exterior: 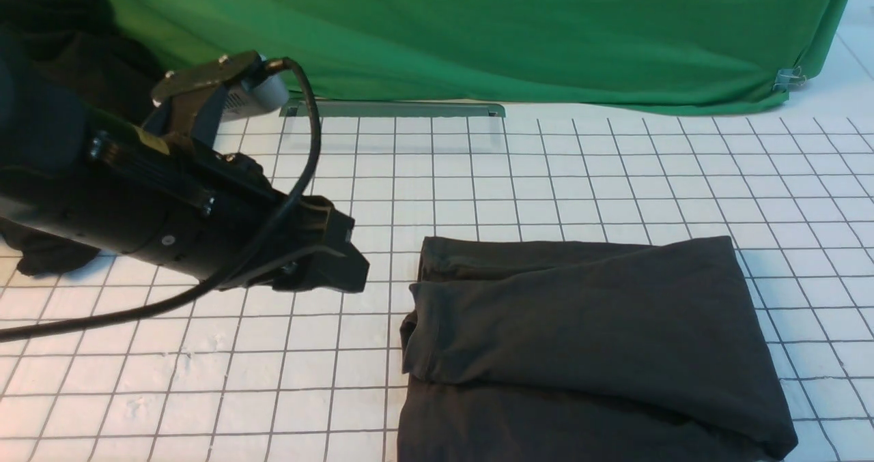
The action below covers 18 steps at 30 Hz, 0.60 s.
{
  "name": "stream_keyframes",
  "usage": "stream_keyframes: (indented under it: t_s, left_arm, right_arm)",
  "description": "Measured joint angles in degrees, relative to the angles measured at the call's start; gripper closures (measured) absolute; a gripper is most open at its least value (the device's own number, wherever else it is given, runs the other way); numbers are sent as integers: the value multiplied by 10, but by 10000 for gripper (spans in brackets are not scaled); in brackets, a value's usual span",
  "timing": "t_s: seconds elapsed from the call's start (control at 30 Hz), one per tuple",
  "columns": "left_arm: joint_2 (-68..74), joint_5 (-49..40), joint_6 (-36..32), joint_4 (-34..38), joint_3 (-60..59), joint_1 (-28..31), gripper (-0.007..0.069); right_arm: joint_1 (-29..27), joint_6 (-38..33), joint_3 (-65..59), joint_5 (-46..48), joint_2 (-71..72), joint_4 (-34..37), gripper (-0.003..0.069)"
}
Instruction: Fold a long-sleeved shirt over a white checkered tablecloth.
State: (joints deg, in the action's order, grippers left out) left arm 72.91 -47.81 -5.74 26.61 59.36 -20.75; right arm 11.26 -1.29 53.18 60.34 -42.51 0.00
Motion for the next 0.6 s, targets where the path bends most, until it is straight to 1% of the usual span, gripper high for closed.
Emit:
stream_keyframes:
  t_s: [0.17, 0.27, 0.43, 0.6]
  left_arm:
    - [0, 13, 0, -1, 0, 0, 295]
    - [0, 22, 0, -2, 0, 0, 317]
    - [0, 26, -1, -2, 0, 0, 370]
    - [0, 29, -3, -2, 0, 0, 405]
  right_arm:
    - [0, -20, -56, -124, 174, 0, 654]
    - [0, -36, -134, -223, 259, 0, 654]
    - [0, -42, -245, -350, 308, 0, 654]
    - [0, -42, -264, -391, 309, 0, 649]
